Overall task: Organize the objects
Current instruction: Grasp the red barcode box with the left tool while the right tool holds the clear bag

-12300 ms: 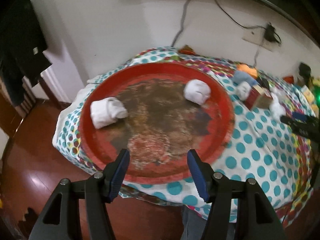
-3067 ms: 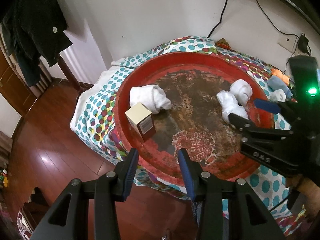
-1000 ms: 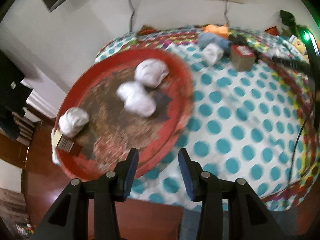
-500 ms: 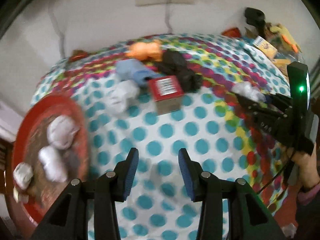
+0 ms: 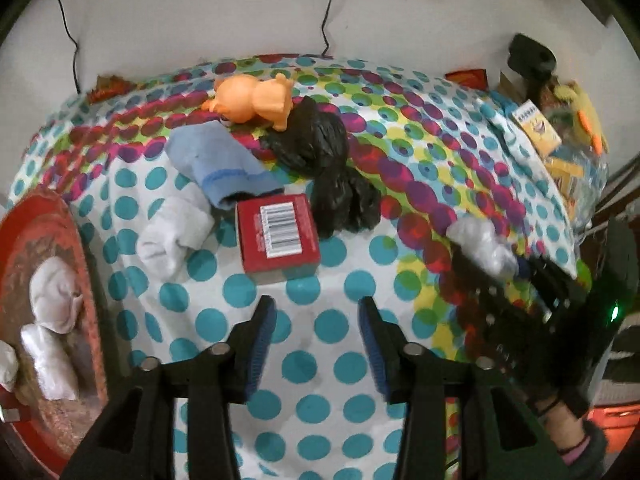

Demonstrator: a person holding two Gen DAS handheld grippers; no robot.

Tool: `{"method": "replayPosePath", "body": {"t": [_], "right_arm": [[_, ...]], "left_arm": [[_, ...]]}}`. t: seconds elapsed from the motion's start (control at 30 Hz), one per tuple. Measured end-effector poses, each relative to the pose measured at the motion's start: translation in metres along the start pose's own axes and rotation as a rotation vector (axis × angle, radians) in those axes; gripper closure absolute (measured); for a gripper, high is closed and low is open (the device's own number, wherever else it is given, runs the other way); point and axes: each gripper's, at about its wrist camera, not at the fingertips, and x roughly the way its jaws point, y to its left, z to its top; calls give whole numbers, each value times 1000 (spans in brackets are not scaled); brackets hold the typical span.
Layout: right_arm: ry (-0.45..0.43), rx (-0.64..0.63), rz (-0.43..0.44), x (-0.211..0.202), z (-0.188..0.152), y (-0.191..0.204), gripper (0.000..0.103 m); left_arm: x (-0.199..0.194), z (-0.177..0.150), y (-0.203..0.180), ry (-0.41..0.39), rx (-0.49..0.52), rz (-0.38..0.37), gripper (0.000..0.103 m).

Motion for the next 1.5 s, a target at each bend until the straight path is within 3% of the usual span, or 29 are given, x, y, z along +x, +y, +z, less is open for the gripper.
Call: {"method": "replayPosePath", "body": {"t": [0.3,0.63,0.9,0.97,1.0,1.2,1.5], "right_arm": [[0,5,18,0,0,-1,57],[-4,20,35,0,0,0,56],[-2,15,34,1,0,-2,55],[0,8,27,1,0,-1,54],[0,5,24,1,0,-1,54],[5,-14,3,2,0,4,54],[11,-38,-25,4,0,9,53]], "left_arm": [[-7,23,6,-18,-72,43,34],[31,34,8,11,-32,137,34],[40,30,17,-29,-57,100,34],[38,29,20,-36,-61,88,38],[37,28,21,-40,-59,75,55],[28,20,20,-65,-33,76,56],[-2,-6,12,-128,55,151,56]]}}
